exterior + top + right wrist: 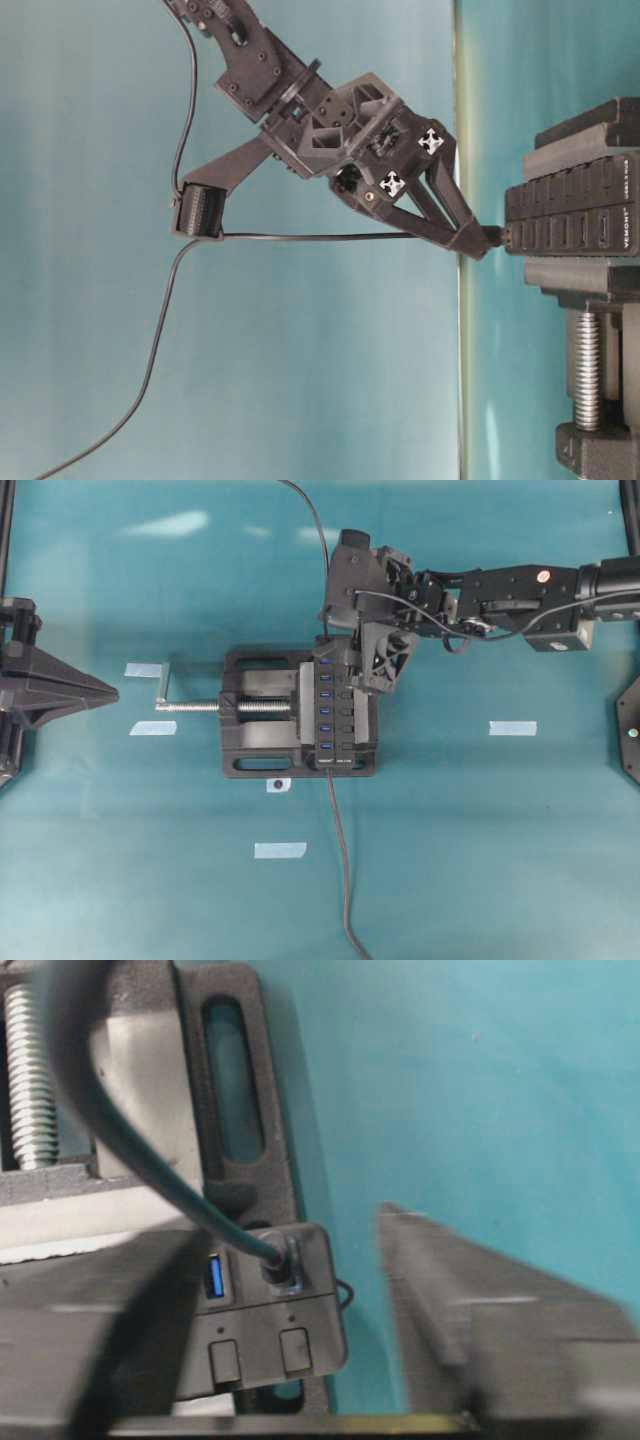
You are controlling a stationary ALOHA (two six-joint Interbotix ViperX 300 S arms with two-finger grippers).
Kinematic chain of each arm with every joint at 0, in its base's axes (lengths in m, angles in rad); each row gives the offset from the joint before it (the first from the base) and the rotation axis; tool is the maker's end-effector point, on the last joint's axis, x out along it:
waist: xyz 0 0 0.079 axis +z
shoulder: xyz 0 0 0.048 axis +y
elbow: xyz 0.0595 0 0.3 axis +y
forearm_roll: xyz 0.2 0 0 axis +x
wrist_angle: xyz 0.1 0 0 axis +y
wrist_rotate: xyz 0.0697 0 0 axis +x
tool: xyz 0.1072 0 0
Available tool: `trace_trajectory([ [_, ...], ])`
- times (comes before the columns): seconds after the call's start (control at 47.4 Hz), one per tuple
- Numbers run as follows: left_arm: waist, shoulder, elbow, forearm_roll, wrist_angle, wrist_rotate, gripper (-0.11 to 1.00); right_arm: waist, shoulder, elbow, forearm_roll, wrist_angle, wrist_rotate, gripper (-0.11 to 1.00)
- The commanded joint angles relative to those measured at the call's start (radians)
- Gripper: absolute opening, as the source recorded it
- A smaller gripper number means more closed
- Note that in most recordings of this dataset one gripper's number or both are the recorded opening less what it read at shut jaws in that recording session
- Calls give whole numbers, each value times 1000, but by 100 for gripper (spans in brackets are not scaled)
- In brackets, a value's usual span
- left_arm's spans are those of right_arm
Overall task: Insert the USB into the front port of the fixed hub.
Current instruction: 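Lower the right gripper and close it on the black USB plug, then pull the USB plug out of the hub's end port with the right gripper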
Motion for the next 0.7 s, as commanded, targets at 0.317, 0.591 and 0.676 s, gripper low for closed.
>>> trace_trajectory([
  [0.317, -2, 5, -18, 3, -5, -5, 0, 9, -15, -21, 0, 0, -3, 26],
  [0.591, 0, 5, -18, 3, -5, -5, 0, 9, -15, -17, 0, 2, -3, 26],
  [0.676, -2, 5, -18, 3, -5, -5, 0, 9, -15, -18, 0, 8, -3, 25],
])
